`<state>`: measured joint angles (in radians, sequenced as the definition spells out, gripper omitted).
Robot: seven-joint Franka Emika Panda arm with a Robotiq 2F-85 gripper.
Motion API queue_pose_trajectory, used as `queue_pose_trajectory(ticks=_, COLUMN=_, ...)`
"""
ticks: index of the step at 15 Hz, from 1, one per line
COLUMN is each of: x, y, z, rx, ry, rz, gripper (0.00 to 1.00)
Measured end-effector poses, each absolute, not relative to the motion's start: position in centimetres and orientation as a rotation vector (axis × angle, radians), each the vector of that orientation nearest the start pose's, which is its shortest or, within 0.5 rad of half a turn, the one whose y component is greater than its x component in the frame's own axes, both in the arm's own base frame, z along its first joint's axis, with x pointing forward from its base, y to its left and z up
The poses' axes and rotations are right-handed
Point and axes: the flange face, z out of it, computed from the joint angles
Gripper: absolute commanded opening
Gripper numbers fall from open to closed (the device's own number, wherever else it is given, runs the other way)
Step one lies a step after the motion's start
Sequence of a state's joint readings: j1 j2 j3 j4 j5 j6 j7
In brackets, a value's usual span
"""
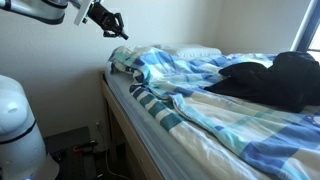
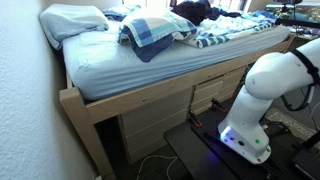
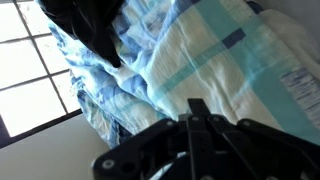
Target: Uncover the plushy, put it at the head of the bed, and then cover the blanket
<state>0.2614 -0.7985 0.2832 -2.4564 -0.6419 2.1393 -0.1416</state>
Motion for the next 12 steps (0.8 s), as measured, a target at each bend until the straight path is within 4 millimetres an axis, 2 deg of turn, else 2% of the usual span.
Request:
queue_pose_trajectory(ticks=2, x=30.9, y=18.1, z=61.7, rx=2.127, ry=1.025, rz=0.698, gripper=0.47)
queue_pose_trajectory(ticks=5, x=30.8, y=19.1, z=62.4, rx=2.162, ry=1.176, rz=0.771, gripper=0.72)
queue_pose_trajectory(ticks=9, x=30.1, y=20.0, z=62.9, rx=2.248, ry=1.402, rz=0.841, gripper=0.99)
queue_pose_trajectory(ticks=12, x=29.8, y=20.1, z=62.6, rx=2.327, ry=1.558, rz=0.860, gripper=1.00)
